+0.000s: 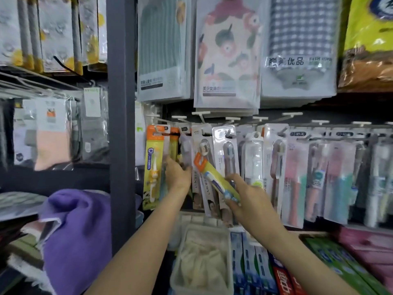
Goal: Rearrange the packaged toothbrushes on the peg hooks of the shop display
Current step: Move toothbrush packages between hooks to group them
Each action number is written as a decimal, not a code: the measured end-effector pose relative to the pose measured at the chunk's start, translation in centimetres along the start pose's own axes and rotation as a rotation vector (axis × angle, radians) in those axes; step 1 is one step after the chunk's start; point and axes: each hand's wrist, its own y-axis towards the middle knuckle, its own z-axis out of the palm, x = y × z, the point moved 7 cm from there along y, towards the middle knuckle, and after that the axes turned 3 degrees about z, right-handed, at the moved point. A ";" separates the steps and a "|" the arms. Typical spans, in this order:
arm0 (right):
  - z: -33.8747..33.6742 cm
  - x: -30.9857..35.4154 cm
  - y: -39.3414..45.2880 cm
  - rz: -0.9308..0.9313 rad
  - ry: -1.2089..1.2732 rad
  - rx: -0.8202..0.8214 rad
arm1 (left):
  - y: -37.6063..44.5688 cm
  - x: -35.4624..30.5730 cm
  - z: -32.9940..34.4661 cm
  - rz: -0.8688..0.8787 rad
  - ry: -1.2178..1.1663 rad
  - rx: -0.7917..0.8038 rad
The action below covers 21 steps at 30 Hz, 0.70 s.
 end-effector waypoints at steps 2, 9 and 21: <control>0.2 -0.1 0.1 0.002 0.021 0.004 | 0.1 0.0 0.8 -0.031 -0.041 0.040; 0.2 -0.3 0.0 0.005 0.029 0.011 | -1.7 -0.5 0.1 0.115 -0.015 0.028; 0.7 3.2 1.9 0.012 0.127 0.015 | -2.9 -1.8 -5.3 0.146 0.117 -0.083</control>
